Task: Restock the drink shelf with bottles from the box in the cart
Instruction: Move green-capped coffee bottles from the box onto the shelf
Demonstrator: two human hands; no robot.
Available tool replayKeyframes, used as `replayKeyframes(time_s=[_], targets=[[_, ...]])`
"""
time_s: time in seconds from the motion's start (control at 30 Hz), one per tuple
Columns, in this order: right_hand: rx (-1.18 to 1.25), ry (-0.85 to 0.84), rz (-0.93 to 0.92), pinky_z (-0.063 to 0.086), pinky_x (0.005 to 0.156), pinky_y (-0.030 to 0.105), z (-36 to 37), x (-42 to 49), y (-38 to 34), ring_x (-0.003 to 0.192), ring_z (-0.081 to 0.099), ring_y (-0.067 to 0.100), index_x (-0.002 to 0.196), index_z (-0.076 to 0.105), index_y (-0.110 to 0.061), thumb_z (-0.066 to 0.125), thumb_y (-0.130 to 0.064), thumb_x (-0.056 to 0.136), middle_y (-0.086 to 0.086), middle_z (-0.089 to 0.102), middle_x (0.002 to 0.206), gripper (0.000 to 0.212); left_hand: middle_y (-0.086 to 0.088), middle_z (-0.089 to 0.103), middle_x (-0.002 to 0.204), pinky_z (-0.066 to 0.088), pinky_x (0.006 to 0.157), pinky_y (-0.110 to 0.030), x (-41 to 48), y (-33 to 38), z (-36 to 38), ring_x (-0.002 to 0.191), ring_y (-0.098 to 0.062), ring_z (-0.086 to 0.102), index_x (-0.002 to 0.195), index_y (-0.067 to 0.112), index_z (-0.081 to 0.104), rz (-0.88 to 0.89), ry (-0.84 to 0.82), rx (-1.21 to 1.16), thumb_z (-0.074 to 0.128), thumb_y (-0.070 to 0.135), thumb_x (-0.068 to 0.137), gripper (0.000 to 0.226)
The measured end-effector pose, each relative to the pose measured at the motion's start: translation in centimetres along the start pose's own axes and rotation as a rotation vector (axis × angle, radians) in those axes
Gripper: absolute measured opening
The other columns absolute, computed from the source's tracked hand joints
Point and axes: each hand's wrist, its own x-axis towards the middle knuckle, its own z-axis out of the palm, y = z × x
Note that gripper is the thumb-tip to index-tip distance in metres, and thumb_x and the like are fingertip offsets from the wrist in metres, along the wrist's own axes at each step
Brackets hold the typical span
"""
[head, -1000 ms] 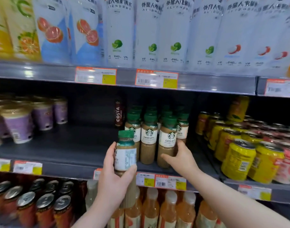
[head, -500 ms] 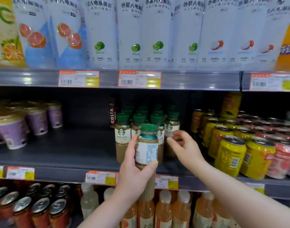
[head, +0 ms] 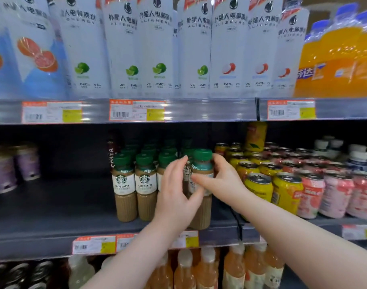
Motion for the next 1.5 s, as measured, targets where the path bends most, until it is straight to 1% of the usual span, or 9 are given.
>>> replayKeyframes(time_s=[0.17,0.27,0.37,0.5,0.67,0.8,0.97,1.13,1.5], targets=[[-0.012,-0.013,0.021,0.048,0.076,0.016,0.8,1.5,1.0,0.097,0.058,0.001,0.118,0.045,-0.033,0.078,-0.026,0.072,-0.017,0.057,0.104,0.057,-0.015,0.054,0.127,0.032,0.105,-0.053,3.2,-1.4,-3.2,0.126,-0.036,0.042,0.127,0.005,0.054,0.226,0.085,0.45,0.067,0.027,0.077,0.056],[-0.022,-0.08,0.04,0.048,0.077,0.012,1.2,2.2,2.2,0.099,0.057,-0.001,0.12,0.045,-0.035,0.076,-0.022,0.075,-0.012,0.058,0.111,0.056,-0.003,0.034,0.148,0.0,0.114,-0.053,5.0,-2.5,-4.3,0.142,-0.03,0.013,0.143,0.02,0.035,0.138,-0.118,0.739,0.061,0.043,0.083,0.069],[0.047,-0.153,0.089,0.047,0.075,0.01,1.4,2.5,3.1,0.099,0.055,-0.006,0.127,0.037,-0.033,0.072,-0.015,0.078,-0.013,0.057,0.116,0.063,0.002,0.027,0.153,-0.007,0.113,-0.052,5.7,-3.7,-4.5,0.144,-0.025,0.009,0.147,0.025,0.023,0.144,-0.211,0.892,0.053,0.053,0.085,0.074],[-0.14,-0.056,0.082,0.044,0.083,0.015,1.8,1.8,4.3,0.103,0.052,0.0,0.132,0.035,-0.025,0.081,-0.031,0.068,-0.009,0.049,0.122,0.079,0.003,0.031,0.151,0.0,0.115,-0.049,5.2,-4.6,-4.6,0.141,-0.021,0.021,0.147,0.024,0.023,0.179,-0.228,0.88,0.054,0.048,0.086,0.072],[-0.126,0.005,0.085,0.043,0.06,0.004,2.9,0.6,5.7,0.087,0.052,-0.009,0.114,0.037,-0.032,0.081,-0.03,0.069,-0.021,0.051,0.099,0.063,0.002,0.035,0.149,0.005,0.115,-0.045,5.0,-5.0,-4.5,0.138,-0.021,0.026,0.146,0.022,0.029,0.212,-0.19,0.83,0.057,0.044,0.085,0.07],[-0.142,-0.003,0.075,0.044,0.078,0.017,3.0,0.8,6.1,0.102,0.052,0.002,0.122,0.045,-0.026,0.076,-0.031,0.072,-0.007,0.051,0.114,0.058,-0.002,0.044,0.144,0.01,0.114,-0.047,4.9,-5.0,-4.5,0.134,-0.025,0.035,0.142,0.017,0.038,0.227,-0.17,0.785,0.065,0.037,0.081,0.069],[-0.142,0.02,0.111,0.043,0.069,0.011,3.3,1.0,6.5,0.094,0.054,-0.001,0.116,0.04,-0.028,0.082,-0.029,0.068,-0.015,0.054,0.103,0.064,-0.001,0.042,0.144,0.008,0.115,-0.046,4.9,-5.0,-4.4,0.135,-0.024,0.033,0.143,0.018,0.037,0.228,-0.16,0.787,0.064,0.038,0.082,0.07],[-0.161,0.006,0.106,0.048,0.087,0.027,3.7,1.5,6.9,0.107,0.054,0.012,0.116,0.045,-0.029,0.081,-0.027,0.069,-0.001,0.054,0.119,0.059,-0.001,0.041,0.145,0.006,0.115,-0.045,4.9,-5.0,-4.4,0.136,-0.023,0.031,0.143,0.019,0.036,0.219,-0.166,0.786,0.064,0.038,0.082,0.07],[-0.207,-0.008,0.117,0.042,0.07,0.015,4.0,1.6,6.4,0.1,0.052,0.008,0.115,0.043,-0.027,0.082,-0.03,0.067,-0.001,0.052,0.118,0.062,-0.004,0.043,0.144,0.011,0.114,-0.049,4.8,-4.6,-4.4,0.135,-0.026,0.034,0.143,0.016,0.036,0.214,-0.177,0.85,0.065,0.039,0.082,0.071]])
